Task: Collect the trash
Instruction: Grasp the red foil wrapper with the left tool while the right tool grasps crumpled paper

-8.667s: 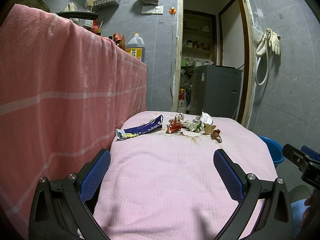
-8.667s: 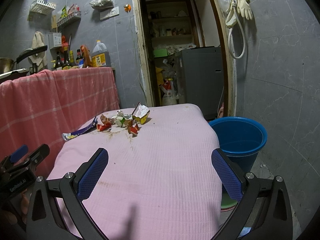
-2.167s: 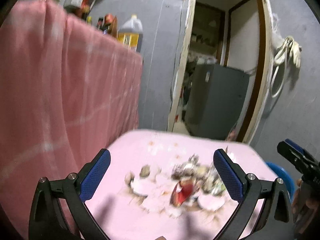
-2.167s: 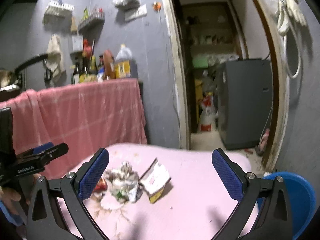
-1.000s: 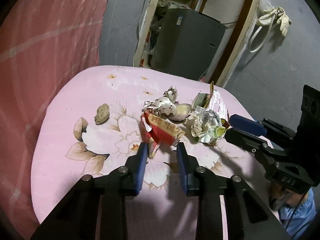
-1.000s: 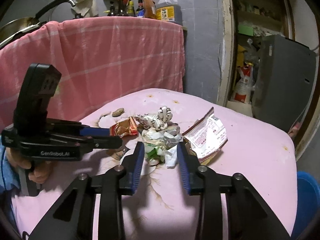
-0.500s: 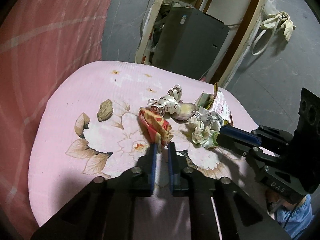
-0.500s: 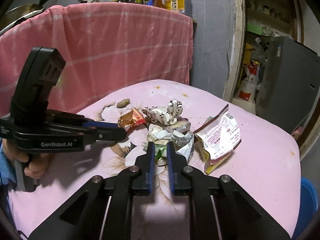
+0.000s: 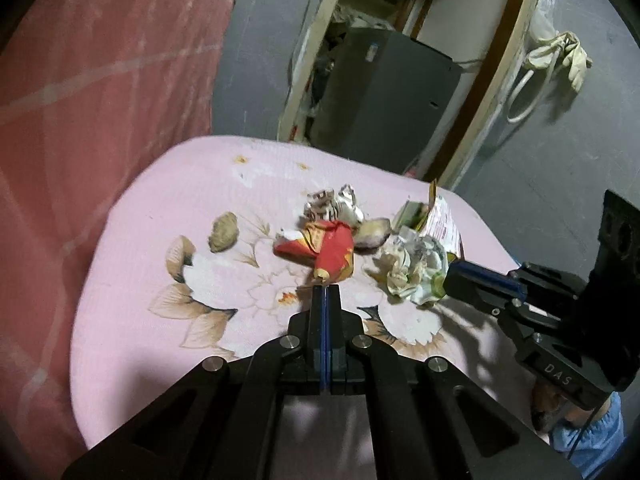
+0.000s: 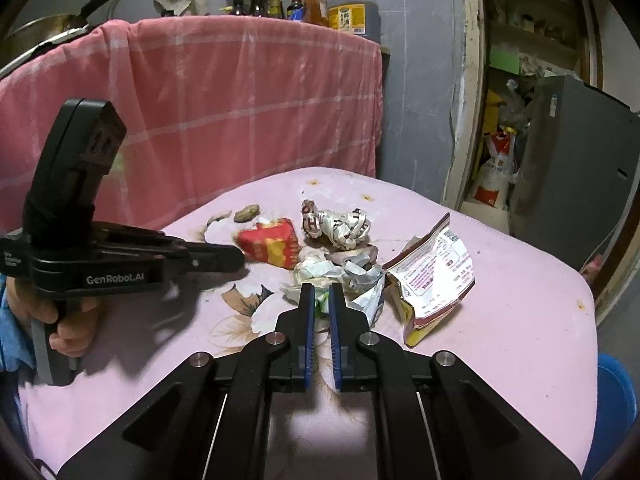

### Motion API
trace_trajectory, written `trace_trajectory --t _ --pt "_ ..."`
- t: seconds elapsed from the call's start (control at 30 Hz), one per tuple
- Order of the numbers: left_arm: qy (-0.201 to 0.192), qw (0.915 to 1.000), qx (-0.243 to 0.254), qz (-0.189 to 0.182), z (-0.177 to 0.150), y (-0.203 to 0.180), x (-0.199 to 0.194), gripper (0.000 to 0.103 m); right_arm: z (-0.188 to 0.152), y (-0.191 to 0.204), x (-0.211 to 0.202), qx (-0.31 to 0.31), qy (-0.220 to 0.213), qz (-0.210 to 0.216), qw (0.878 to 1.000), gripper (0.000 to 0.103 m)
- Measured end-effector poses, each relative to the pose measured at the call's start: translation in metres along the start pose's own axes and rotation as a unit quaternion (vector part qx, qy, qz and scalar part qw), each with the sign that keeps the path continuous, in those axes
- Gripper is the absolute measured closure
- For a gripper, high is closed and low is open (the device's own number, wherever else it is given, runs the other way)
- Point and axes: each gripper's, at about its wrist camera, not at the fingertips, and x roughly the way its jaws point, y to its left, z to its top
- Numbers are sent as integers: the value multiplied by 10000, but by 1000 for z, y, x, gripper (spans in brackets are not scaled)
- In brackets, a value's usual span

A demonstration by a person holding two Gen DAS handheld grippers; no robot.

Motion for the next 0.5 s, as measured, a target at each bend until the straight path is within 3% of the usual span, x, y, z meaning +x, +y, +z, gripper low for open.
trace_trajectory --t 0.03,0.07,0.1,0.17,0.5 --pt "6 10000 -13 -11 0 0 -2 101 0 -1 1 22 14 37 10000 91" --pt "5 10000 -2 -14 0 1 -3 93 0 -2 1 36 28 30 10000 86" --pt "-14 10000 19 -24 -1 0 -5 80 0 -2 2 37 52 49 10000 73" --pt "-129 9999 16 -48 -1 -1 -9 68 1 0 2 16 50 100 9999 68" --pt "-57 9998 -133 -113 19 2 8 68 2 -1 12 38 287 -14 9996 70"
